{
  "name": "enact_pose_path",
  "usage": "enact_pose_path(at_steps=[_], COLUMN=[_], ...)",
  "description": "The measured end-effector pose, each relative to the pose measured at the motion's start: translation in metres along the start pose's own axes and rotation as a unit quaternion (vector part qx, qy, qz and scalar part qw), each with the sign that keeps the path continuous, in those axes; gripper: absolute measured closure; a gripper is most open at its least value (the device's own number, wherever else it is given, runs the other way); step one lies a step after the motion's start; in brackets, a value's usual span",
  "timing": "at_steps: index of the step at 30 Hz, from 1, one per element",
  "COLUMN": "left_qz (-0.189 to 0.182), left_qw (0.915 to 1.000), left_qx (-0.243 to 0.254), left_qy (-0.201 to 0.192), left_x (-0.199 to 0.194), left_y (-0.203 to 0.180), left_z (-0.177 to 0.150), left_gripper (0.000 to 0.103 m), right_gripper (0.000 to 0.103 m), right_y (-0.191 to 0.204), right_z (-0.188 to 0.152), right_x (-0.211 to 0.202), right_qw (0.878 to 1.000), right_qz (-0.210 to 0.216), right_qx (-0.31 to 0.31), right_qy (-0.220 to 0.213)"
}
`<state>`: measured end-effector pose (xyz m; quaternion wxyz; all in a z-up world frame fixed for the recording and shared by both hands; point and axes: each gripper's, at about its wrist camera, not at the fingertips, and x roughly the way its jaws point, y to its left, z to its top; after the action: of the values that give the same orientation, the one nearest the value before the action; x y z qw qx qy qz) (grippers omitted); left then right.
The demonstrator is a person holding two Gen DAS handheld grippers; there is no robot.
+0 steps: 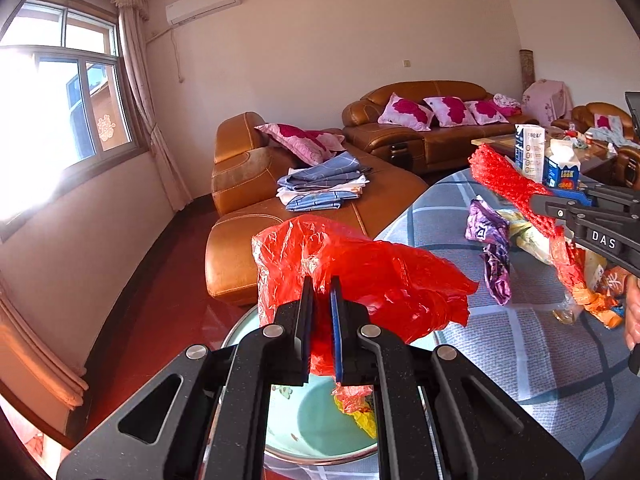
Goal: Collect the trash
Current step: 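Lift and carry both red items toward the teal bucket with both tools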
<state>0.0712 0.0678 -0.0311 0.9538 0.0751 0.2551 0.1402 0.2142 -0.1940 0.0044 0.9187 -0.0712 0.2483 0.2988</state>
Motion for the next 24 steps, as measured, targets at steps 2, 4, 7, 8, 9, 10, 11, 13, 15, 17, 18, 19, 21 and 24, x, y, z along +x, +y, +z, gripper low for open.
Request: enact_pose_path(at_steps=[2,4,7,8,9,10,11,13,15,17,18,19,21,24], left_qz=[0.008,0.015,0.024,0.027,0.032,0.035,0.038,0.044,0.050,0.055,0.057,0.060,0.067,0.072], left_qw=[1.0000,0.9999,0.9996,0.9995,0.9994,0.9992,0.9990,0.9988,0.9984,0.9981,0.9979,0.9977,0.9971,0.9964], left_qx=[0.000,0.001,0.002,0.003,0.004,0.006,0.007,0.009,0.012,0.014,0.016,0.017,0.021,0.024], left_qy=[0.003,0.006,0.012,0.014,0.015,0.017,0.020,0.022,0.023,0.025,0.027,0.028,0.031,0.037], left_x=[0.003,0.005,0.008,0.009,0.010,0.012,0.013,0.015,0.017,0.018,0.019,0.019,0.021,0.024], left_y=[0.003,0.008,0.012,0.014,0.015,0.016,0.017,0.020,0.022,0.025,0.026,0.027,0.030,0.033], left_z=[-0.001,-0.001,-0.003,-0.004,-0.004,-0.005,-0.006,-0.006,-0.006,-0.007,-0.007,-0.008,-0.009,-0.011], left_gripper=[0.096,0.096,0.096,0.096,0.096,0.096,0.096,0.096,0.096,0.096,0.096,0.096,0.096,0.096], right_gripper=[0.088,0.088,0.088,0.088,0.088,0.088,0.088,0.088,0.088,0.088,0.088,0.088,0.088,0.088], right_y=[0.004,0.007,0.011,0.013,0.015,0.017,0.019,0.022,0.026,0.029,0.032,0.034,0.038,0.047], right_z=[0.001,0.002,0.003,0.003,0.003,0.004,0.004,0.005,0.005,0.004,0.003,0.003,0.004,0.004], right_x=[0.004,0.009,0.016,0.018,0.019,0.021,0.023,0.027,0.030,0.034,0.035,0.035,0.036,0.039], right_qw=[1.000,1.000,1.000,1.000,1.000,1.000,0.999,0.999,0.999,0.999,0.999,0.998,0.998,0.996], right_qz=[0.003,0.006,0.010,0.012,0.014,0.015,0.016,0.019,0.023,0.025,0.026,0.027,0.030,0.037], right_qx=[-0.004,-0.009,-0.016,-0.018,-0.020,-0.023,-0.027,-0.036,-0.040,-0.045,-0.048,-0.051,-0.058,-0.078], right_qy=[-0.002,-0.004,-0.006,-0.006,-0.007,-0.006,-0.006,-0.006,-0.005,-0.004,-0.003,-0.004,-0.005,-0.001])
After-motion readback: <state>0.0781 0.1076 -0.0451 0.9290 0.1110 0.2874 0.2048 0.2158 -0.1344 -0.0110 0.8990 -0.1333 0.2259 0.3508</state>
